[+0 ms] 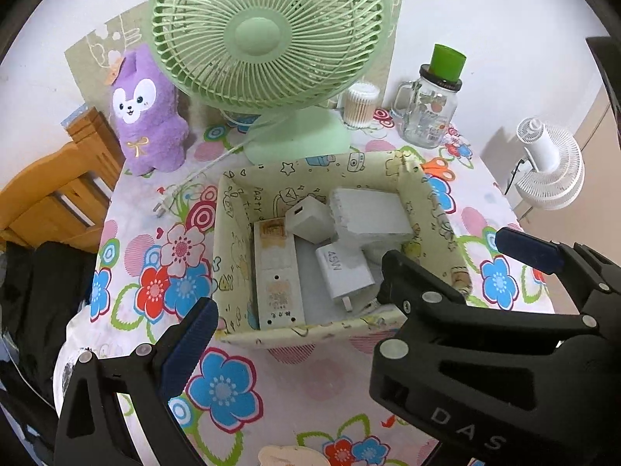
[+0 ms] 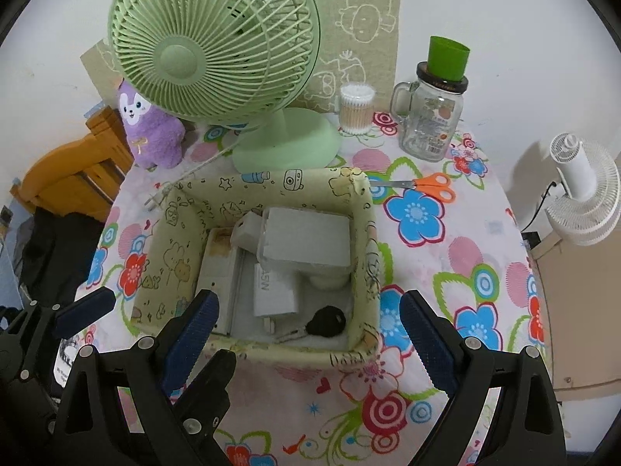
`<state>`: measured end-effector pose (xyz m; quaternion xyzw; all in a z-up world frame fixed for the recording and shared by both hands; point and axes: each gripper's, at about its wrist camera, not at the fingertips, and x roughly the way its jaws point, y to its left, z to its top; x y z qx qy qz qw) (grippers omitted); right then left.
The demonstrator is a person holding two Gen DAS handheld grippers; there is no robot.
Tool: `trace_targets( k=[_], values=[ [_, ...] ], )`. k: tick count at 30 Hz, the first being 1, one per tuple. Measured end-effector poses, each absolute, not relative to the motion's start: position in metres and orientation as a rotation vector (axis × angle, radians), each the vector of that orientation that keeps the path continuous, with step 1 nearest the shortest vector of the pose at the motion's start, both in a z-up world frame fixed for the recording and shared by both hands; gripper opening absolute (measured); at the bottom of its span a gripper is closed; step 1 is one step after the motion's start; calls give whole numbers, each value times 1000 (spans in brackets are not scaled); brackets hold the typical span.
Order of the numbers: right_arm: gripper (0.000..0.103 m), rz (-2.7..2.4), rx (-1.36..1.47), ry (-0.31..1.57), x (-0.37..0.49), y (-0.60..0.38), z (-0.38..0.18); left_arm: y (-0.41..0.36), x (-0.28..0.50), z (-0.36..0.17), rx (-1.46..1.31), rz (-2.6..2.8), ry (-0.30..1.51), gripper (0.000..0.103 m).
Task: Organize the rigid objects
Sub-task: 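Lower the clear plastic case into the box and open the right tool, then move both tools back from the box toward the coaster and green speaker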
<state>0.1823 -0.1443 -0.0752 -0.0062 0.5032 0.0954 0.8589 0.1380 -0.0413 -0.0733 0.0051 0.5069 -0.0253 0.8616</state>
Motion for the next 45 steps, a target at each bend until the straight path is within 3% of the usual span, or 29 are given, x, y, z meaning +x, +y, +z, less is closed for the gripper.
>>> trace_targets(
  k=[21,45],
  values=[
    [96,246,-3,1026,130,-169,-52,-62,86,-52,-8,3,1023,101],
    [96,258,-35,1010,81,-169,-52,-57,46,-64,-38,-30,1032,100]
  ],
)
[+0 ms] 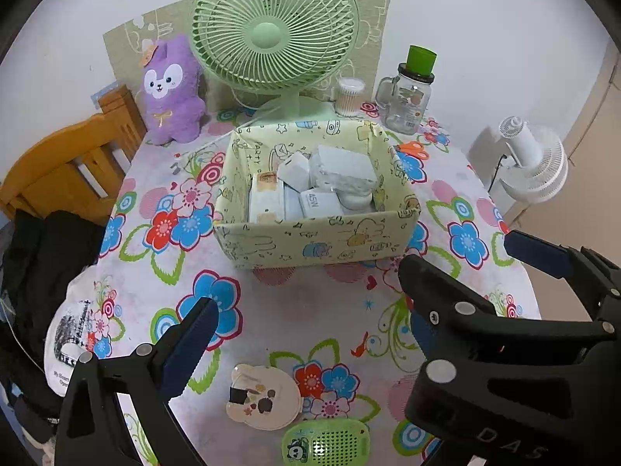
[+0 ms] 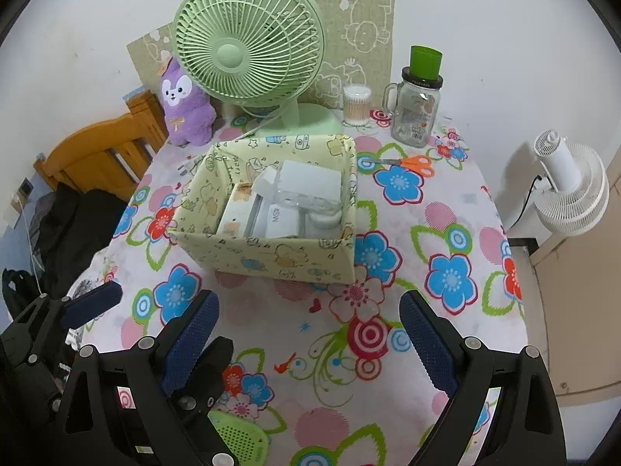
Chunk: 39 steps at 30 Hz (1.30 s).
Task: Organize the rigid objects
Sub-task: 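Move both tools back from the box toward the coaster and green speaker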
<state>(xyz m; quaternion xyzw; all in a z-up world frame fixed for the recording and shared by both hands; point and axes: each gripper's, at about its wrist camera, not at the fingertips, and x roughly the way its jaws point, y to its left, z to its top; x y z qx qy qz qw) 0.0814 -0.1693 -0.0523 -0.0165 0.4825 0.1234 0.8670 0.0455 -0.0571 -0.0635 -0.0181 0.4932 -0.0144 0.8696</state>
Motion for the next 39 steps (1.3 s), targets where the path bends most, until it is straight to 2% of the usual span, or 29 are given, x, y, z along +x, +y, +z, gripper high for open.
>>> trace_targets(
  k=[18,39],
  values=[
    [96,195,33,1053,42,-147,-76,-21,15,-85,6,-84,1060,100],
    [96,144,35,1076,-1,-127,-116,-4,-5,-142,51,-162,1157,100]
  ],
)
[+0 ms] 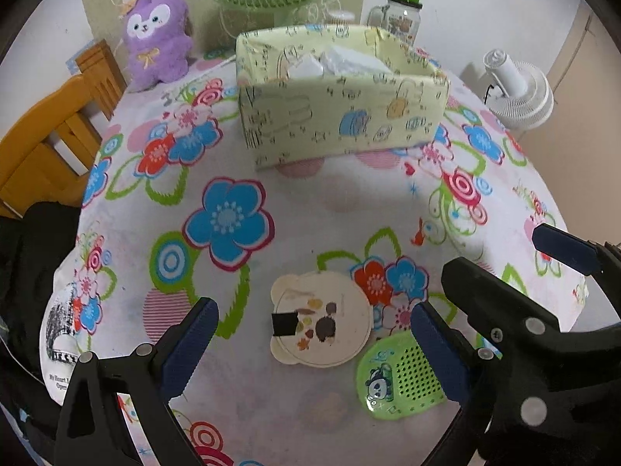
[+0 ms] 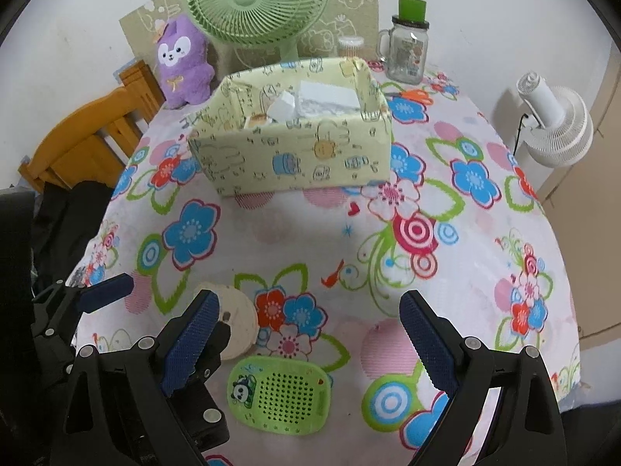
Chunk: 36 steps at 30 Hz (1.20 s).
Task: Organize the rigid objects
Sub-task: 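Move both tools back from the box toward the coaster and green speaker, then grasp the round hedgehog coaster with the left tool while the right tool grasps the green speaker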
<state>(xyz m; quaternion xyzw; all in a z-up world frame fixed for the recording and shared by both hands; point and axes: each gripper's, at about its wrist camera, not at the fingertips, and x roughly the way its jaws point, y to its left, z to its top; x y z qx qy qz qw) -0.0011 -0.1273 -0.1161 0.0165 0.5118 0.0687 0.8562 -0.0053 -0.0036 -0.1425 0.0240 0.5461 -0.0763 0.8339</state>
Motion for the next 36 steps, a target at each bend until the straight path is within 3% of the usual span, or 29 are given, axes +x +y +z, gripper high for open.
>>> trace_targets(
  k=[31,36],
  values=[
    [96,4,98,1161,-13,-147,-173,-15,8,-207,128,-164,1229,102],
    [96,-5,109,1168,-12,-146,-175,-20,6,-201,140,-207,1210,81]
  ],
)
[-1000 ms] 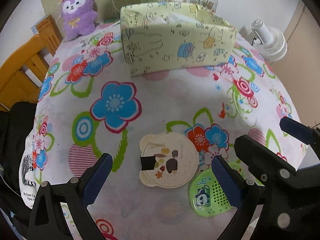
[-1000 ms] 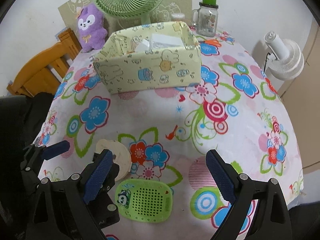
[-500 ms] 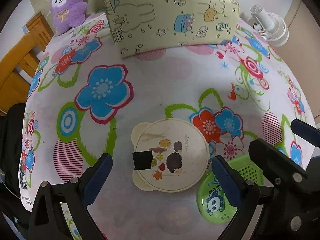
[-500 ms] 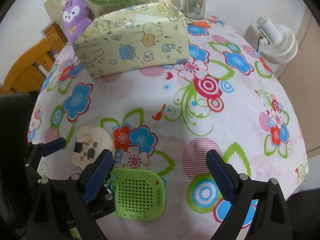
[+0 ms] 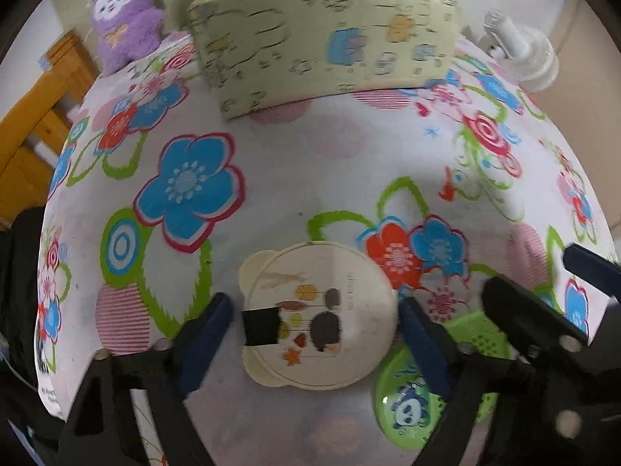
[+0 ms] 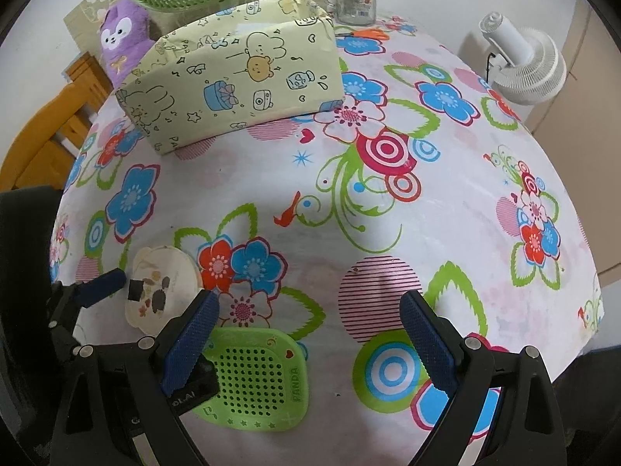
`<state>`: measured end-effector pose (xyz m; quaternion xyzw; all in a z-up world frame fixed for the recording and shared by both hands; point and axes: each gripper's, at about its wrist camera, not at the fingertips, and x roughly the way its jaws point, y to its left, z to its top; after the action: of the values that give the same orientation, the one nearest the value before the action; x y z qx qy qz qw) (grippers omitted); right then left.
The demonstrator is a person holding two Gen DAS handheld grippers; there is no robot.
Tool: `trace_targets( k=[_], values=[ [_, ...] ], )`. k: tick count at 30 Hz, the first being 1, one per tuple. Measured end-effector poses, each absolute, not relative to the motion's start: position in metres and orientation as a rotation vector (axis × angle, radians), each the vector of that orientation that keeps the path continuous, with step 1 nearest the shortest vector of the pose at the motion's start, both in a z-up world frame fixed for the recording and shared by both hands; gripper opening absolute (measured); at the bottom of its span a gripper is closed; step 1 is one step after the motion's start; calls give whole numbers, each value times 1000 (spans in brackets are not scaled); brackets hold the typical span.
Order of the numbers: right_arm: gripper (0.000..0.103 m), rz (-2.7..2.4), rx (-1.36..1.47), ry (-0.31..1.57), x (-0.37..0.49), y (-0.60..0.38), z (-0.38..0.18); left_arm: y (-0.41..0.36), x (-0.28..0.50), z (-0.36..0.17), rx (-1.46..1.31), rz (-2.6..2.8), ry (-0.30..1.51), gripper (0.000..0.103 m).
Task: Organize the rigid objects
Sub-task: 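Grasp the round hedgehog coaster with the left tool while the right tool grasps the green speaker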
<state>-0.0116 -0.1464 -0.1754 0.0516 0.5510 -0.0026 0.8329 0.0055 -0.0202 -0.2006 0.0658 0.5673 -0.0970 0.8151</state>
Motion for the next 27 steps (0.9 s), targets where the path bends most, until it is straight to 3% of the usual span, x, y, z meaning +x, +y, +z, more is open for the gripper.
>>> trace_targets(
  k=[27],
  values=[
    [96,2,107,1180,-38,-106,-189,27,-38,-197,173,-267,1207,79]
  ],
)
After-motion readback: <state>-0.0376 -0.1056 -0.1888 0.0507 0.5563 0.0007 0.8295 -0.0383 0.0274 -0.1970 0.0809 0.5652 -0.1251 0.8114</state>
